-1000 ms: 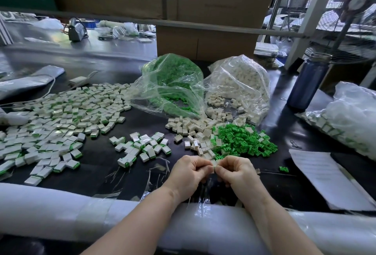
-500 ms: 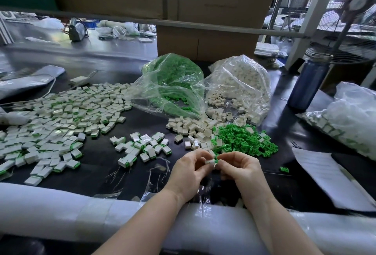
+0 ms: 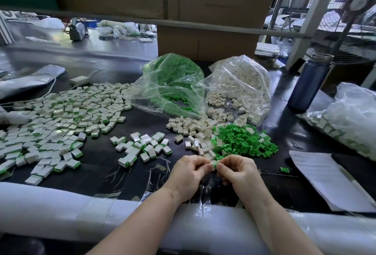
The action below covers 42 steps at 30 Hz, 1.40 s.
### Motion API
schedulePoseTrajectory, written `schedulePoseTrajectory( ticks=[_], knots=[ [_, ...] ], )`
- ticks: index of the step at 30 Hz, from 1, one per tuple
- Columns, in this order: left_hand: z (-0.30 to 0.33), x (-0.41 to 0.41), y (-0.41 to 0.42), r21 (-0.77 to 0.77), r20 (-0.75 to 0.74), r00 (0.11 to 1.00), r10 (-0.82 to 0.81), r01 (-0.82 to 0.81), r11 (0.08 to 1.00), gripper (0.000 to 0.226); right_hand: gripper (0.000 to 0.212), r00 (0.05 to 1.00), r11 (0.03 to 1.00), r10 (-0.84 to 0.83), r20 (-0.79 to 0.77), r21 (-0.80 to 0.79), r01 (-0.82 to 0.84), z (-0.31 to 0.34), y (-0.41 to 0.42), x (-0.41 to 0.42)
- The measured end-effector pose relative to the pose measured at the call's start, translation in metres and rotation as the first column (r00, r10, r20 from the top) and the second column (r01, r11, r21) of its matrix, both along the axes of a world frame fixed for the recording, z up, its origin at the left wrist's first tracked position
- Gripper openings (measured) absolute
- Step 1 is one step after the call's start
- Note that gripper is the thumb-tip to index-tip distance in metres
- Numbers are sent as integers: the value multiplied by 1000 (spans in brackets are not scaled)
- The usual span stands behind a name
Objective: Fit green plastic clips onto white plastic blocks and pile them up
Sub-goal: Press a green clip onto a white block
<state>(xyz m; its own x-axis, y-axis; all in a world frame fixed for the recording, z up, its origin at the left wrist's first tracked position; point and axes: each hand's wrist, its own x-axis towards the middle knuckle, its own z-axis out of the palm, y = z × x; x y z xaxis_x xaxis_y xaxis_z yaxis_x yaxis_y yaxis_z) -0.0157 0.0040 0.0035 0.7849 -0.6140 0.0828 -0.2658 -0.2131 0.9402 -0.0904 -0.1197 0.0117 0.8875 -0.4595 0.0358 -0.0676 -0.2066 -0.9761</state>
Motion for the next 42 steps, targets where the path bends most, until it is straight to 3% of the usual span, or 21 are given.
schedulePoseTrajectory(
  ticks=[6, 12, 20, 31, 37, 42],
  knots=[
    [0, -1, 1, 71, 110, 994, -27, 19, 997, 13, 15, 999, 1000, -29, -36, -9, 28, -1, 0, 0],
    [0, -1, -1, 111, 161, 986, -51, 34, 993, 12, 21, 999, 990, 22, -25, -140, -25, 0, 0, -1],
    [3, -3, -2, -34, 54, 998, -35, 36, 999, 15, 10, 996, 992, -48, 73, 117, 39, -1, -2, 0],
    [5, -6, -2, -11, 24, 1000, 15, -15, 1000, 14, 17, 990, 987, 52, 128, 142, -70, 2, 0, -2],
    [8, -5, -2, -95, -11, 999, -35, 34, 995, 14, 8, 993, 991, 36, 112, 120, -50, -1, -1, 1],
    [7, -5, -3, -85, 55, 997, -60, 64, 994, 9, 32, 983, 981, 183, 25, 58, -184, 2, 3, 2]
  ],
)
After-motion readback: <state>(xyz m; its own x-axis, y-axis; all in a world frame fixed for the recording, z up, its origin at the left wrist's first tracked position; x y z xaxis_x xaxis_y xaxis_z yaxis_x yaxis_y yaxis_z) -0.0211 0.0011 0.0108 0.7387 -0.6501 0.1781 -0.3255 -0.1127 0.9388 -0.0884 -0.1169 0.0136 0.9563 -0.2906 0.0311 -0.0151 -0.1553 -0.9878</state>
